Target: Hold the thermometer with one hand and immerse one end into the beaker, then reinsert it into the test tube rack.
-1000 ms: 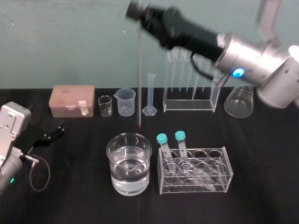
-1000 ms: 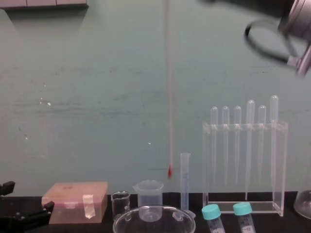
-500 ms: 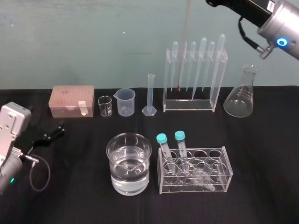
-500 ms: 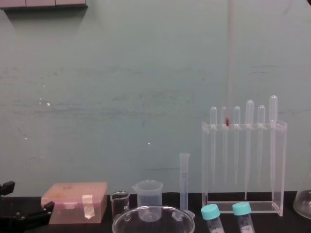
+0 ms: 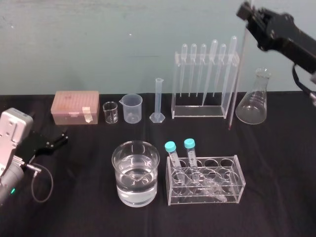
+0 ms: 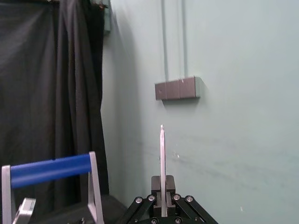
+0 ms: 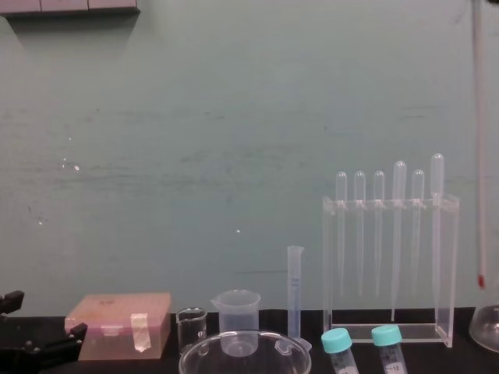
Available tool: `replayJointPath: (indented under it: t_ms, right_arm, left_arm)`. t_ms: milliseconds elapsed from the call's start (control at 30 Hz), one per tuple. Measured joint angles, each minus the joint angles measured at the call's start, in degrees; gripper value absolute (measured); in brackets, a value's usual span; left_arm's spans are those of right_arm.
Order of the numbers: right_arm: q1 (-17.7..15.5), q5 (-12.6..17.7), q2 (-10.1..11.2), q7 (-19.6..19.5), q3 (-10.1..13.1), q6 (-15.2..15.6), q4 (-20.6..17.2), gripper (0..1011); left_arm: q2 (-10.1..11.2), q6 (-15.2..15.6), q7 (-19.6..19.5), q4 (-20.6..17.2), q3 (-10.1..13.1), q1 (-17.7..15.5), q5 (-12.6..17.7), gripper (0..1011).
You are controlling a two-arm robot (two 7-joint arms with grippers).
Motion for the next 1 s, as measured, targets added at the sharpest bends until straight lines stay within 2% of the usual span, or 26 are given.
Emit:
replayJointPath:
  t_ms: [267, 433, 700, 1000]
  right_arm:
    - [-4.6, 0.7, 0.7, -0.5, 1.6, 0.5, -1.7, 56]
    - [-6.1, -0.8, 0.3, 0.1, 0.7, 0.2, -1.4, 56]
    - [-6.4, -3.5, -1.8, 1.6, -1.3, -0.9, 1.0, 56]
    - [-4.4, -4.9, -5.0, 3.6, -2.8, -2.0, 3.6, 56]
  left_arm:
    - [0.0, 0.0, 0.0, 0.0, 0.0, 0.0, 0.0, 1008]
    - [0.0, 0.0, 0.0, 0.0, 0.0, 0.0, 0.0, 1008]
    - [0.0, 0.0, 0.0, 0.0, 0.0, 0.0, 0.0, 1008]
    - [0.0, 0.0, 0.0, 0.0, 0.0, 0.0, 0.0, 1008]
